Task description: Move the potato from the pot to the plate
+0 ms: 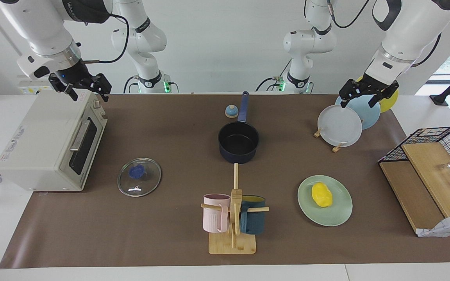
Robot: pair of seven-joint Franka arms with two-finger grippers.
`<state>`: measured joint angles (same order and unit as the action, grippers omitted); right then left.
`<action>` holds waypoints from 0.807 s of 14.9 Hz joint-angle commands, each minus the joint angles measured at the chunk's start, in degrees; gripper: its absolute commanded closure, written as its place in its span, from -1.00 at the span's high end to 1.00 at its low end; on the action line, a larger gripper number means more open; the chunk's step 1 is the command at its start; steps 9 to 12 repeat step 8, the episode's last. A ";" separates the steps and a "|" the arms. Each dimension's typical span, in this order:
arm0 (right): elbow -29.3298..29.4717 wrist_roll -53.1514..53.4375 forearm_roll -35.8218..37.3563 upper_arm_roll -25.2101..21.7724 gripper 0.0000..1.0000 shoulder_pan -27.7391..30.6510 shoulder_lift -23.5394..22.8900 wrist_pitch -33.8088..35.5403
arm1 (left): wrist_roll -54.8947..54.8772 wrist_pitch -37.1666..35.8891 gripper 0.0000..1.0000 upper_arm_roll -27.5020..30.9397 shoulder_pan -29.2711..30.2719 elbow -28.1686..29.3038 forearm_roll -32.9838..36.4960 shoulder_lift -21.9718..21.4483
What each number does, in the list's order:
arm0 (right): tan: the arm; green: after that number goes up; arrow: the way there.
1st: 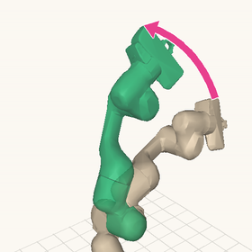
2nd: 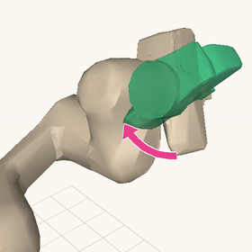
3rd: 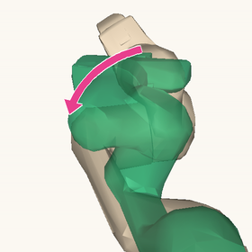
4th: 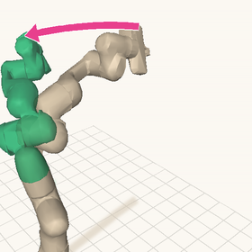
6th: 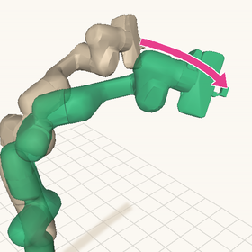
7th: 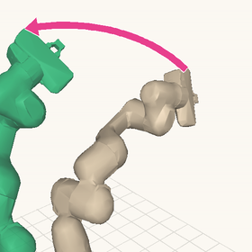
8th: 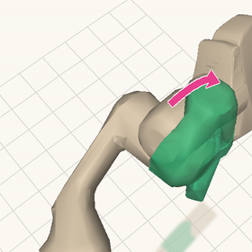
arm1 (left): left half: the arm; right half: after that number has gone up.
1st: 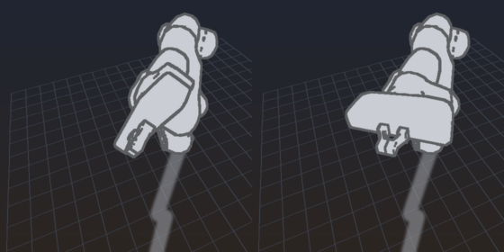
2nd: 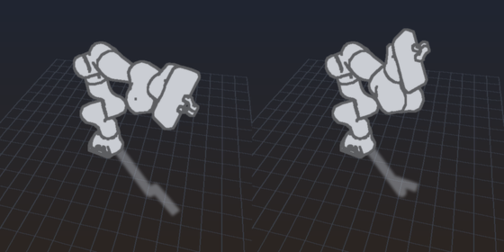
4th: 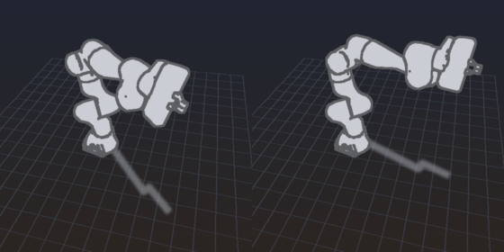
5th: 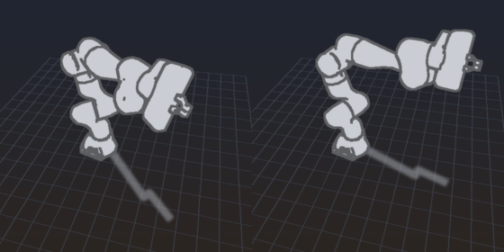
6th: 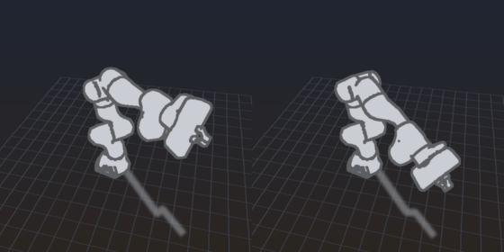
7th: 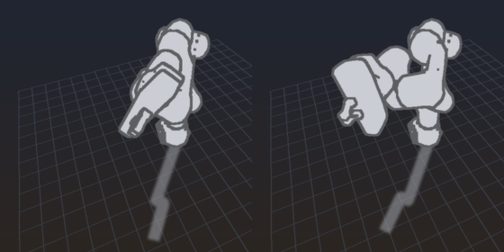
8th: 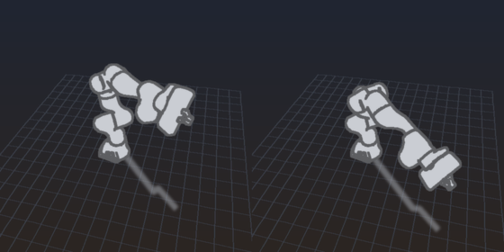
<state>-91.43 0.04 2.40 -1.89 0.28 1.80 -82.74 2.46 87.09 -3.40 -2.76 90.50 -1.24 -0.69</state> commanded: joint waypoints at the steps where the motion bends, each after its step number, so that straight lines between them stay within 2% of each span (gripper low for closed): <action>1: -1.30 -0.74 -1.08 0.13 1.00 0.51 0.93 -0.93 | -1.41 0.46 1.00 -0.03 0.13 -0.76 -0.26 0.61; 12: -1.30 -0.91 -1.08 0.13 1.00 0.51 1.01 -0.49 | -1.32 0.80 1.00 0.06 0.39 -0.76 -0.26 0.61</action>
